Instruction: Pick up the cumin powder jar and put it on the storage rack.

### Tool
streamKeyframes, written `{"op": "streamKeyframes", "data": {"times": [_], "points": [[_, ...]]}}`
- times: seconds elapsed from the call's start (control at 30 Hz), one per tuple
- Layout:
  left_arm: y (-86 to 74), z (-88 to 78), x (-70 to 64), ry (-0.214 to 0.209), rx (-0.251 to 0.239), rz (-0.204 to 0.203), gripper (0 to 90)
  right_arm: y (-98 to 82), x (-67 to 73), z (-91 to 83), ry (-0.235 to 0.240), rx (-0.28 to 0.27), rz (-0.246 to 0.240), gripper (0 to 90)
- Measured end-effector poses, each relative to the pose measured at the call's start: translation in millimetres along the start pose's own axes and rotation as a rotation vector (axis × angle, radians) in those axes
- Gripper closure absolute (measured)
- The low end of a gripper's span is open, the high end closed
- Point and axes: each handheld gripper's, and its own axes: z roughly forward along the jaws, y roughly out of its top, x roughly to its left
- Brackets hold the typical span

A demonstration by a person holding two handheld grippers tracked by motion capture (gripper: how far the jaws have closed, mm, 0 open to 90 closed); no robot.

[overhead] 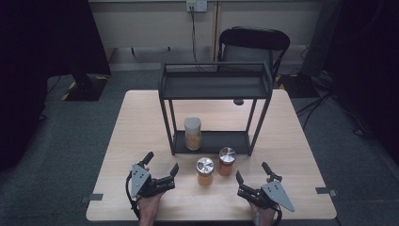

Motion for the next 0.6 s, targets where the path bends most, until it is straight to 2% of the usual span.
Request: {"op": "streamKeyframes", "data": {"times": [0.1, 0.27, 0.33, 0.5, 0.6], "points": [[-9.5, 2.4, -0.7, 0.013, 0.019, 0.028, 0.0, -0.1, 0.2, 0.0, -0.002, -0.001, 0.001, 2.7], [-20.0, 2.9, 0.6, 0.026, 0.03, 0.023, 0.0, -0.1, 0.2, 0.0, -0.002, 0.0, 0.0, 2.7], [-21.8, 2.2, 0.2, 0.024, 0.02, 0.03, 0.0, -0.2, 0.2, 0.0, -0.002, -0.001, 0.0, 2.7], [-19.9, 3.7, -3.0, 0.036, 0.035, 0.048, 0.0, -0.2, 0.4, 0.0, -0.002, -0.001, 0.0, 2.7], [-23.2, 2.2, -5.9, 0.047, 0.017, 0.057, 0.1, -0.3, 0.5, -0.1, -0.003, -0.002, 0.0, 2.7]]}}
